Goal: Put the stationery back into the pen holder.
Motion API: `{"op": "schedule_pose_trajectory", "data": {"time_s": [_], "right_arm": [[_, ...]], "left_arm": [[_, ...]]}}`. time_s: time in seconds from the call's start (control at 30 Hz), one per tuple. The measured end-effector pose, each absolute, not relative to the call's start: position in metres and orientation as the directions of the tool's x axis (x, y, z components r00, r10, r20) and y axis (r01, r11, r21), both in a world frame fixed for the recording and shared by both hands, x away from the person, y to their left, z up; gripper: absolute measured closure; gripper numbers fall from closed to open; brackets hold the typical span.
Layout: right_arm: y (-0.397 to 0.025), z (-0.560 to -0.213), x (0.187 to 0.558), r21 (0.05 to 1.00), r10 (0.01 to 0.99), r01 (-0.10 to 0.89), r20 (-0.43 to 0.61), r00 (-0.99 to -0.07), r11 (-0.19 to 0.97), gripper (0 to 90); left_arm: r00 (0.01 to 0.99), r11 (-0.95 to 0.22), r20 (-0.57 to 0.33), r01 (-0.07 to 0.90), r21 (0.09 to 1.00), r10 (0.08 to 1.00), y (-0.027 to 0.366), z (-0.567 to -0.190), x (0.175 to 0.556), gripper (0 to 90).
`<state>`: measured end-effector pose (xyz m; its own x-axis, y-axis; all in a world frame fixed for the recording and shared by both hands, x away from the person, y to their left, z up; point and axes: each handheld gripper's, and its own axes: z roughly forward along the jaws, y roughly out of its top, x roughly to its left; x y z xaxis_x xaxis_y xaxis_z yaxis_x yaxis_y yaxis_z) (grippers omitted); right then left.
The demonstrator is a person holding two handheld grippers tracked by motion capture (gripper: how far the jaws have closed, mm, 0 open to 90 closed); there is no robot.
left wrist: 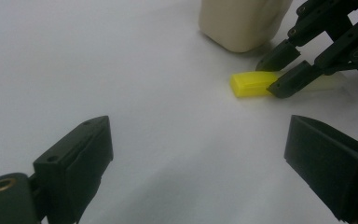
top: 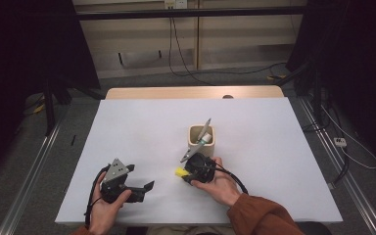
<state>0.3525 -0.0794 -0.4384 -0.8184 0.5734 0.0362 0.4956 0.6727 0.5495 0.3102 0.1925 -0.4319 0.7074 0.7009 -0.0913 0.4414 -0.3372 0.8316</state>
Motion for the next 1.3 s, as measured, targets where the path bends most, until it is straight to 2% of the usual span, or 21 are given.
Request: {"op": "schedule_pose_trajectory", "data": {"time_s": [0.4,0.83,1.3], "right_arm": [[-0.084,-0.436,0.349,0.583,0.563,0.469,0.023,-0.826,0.664,67.9],[-0.101,-0.422,0.345,0.652,0.589,0.478,0.058,-0.806,0.589,67.9],[-0.119,-0.405,0.336,0.744,0.576,0.436,0.083,-0.813,0.507,67.8]], "left_arm": [[0.709,-0.341,-0.087,0.438,0.832,0.700,0.194,-0.431,0.310,7.8],[0.709,-0.337,-0.089,0.437,0.834,0.699,0.194,-0.432,0.310,7.8],[0.709,-0.330,-0.092,0.435,0.838,0.700,0.195,-0.431,0.310,7.8]]}}
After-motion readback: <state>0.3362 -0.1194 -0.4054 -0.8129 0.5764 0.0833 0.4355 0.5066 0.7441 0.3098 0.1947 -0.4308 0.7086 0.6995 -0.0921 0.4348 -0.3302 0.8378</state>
